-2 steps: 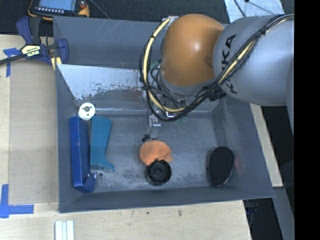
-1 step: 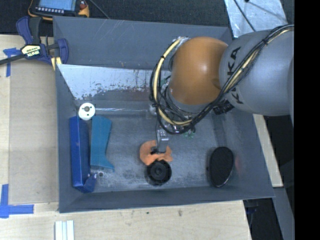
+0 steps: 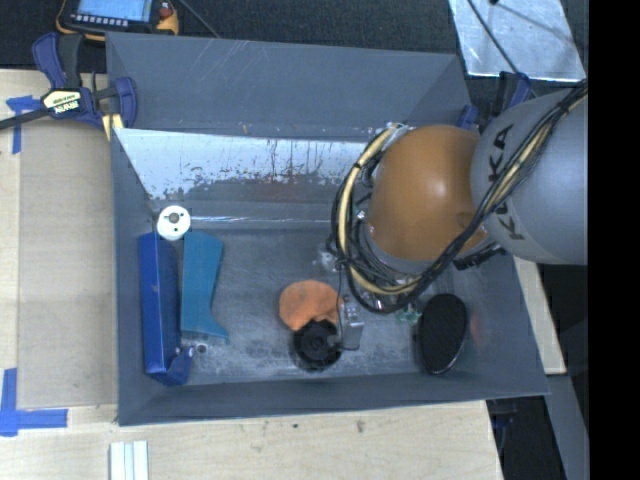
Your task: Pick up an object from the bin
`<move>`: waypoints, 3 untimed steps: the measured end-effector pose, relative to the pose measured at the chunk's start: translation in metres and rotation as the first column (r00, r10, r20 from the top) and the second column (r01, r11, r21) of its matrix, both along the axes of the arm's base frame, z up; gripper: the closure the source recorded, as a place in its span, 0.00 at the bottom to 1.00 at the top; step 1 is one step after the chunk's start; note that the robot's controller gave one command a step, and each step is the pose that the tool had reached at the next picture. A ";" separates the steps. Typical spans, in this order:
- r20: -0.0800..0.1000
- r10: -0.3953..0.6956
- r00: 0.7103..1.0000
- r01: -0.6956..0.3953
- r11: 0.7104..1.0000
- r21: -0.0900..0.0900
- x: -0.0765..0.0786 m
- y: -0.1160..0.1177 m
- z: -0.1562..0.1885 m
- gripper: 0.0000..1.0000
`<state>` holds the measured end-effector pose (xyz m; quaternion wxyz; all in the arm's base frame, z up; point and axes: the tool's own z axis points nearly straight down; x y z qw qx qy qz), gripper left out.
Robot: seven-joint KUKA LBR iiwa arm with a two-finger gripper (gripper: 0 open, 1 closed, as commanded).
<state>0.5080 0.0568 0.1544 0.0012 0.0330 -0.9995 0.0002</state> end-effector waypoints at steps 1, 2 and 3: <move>0.008 -0.132 0.991 0.132 0.991 0.002 0.009 -0.019 -0.033 0.00; 0.004 -0.200 0.980 0.200 0.980 0.001 0.000 -0.025 -0.065 0.00; 0.001 -0.147 0.989 0.147 0.989 0.001 0.025 -0.006 -0.081 1.00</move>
Offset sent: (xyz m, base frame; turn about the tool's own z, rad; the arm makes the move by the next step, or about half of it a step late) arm -0.0083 -0.0301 -0.0844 0.1422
